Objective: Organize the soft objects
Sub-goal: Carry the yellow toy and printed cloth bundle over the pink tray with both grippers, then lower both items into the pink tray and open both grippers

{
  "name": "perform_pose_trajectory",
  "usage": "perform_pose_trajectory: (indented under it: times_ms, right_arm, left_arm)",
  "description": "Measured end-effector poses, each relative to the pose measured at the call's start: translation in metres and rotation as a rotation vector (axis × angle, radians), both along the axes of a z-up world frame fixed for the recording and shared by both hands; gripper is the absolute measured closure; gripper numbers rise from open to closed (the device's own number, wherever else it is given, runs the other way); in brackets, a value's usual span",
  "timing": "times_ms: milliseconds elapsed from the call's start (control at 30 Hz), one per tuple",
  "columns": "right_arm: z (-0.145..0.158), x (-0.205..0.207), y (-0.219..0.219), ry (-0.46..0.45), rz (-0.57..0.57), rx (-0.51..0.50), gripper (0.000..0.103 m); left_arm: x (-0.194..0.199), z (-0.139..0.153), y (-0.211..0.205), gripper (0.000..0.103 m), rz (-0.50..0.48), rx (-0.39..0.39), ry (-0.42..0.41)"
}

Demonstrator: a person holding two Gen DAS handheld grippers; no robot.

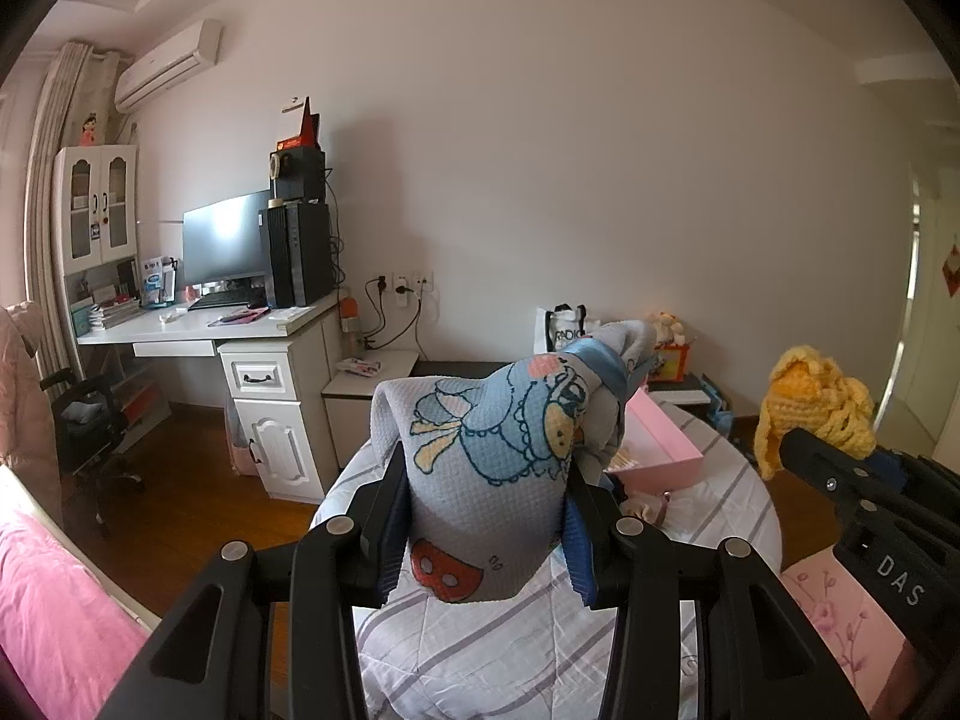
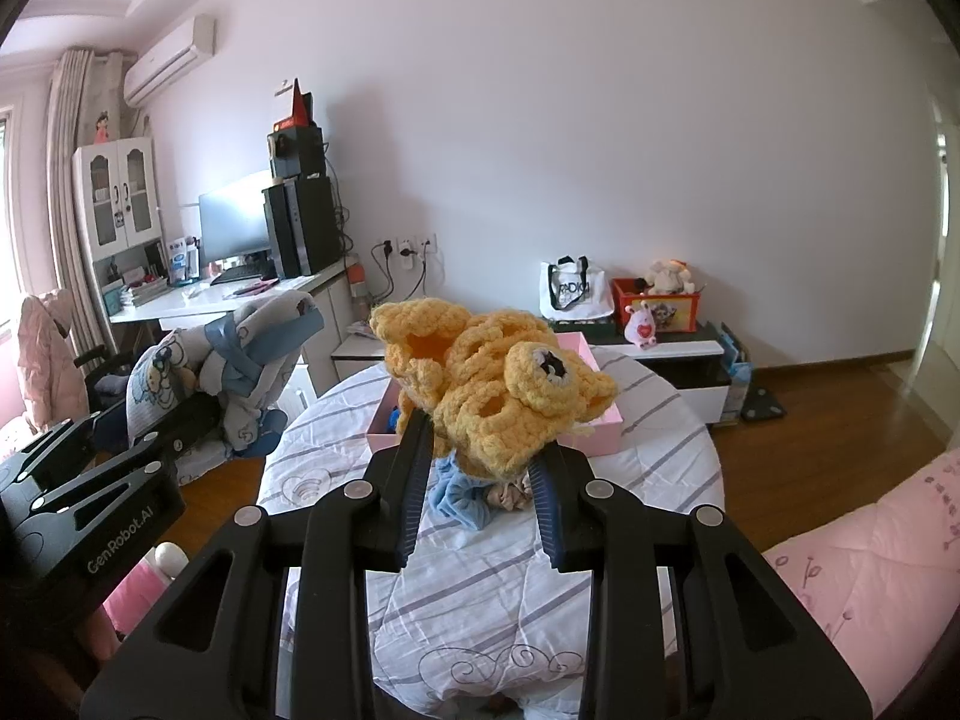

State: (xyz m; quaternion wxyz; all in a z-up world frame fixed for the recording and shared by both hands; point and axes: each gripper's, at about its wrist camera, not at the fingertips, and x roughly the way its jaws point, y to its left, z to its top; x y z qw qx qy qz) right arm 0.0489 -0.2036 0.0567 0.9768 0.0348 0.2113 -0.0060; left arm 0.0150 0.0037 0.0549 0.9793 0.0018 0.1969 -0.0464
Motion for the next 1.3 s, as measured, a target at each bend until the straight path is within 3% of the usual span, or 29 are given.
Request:
perform_pose_trajectory:
  times_ms: [700,933,1300]
  right_arm:
    - [-0.014,0.033,-0.004,0.056,-0.003,0.007,0.074]
    - [-0.029,0.067,-0.011,0.104,0.003,0.027,0.074]
    - [-0.063,0.144,-0.025,0.197,0.006,0.048,0.074]
  left_arm:
    - [0.038,-0.005,-0.005,0.063,-0.011,0.012,0.056]
    - [0.079,-0.01,-0.011,0.063,-0.016,0.028,0.109]
    - [0.185,-0.021,-0.041,0.063,-0.037,0.069,0.212]
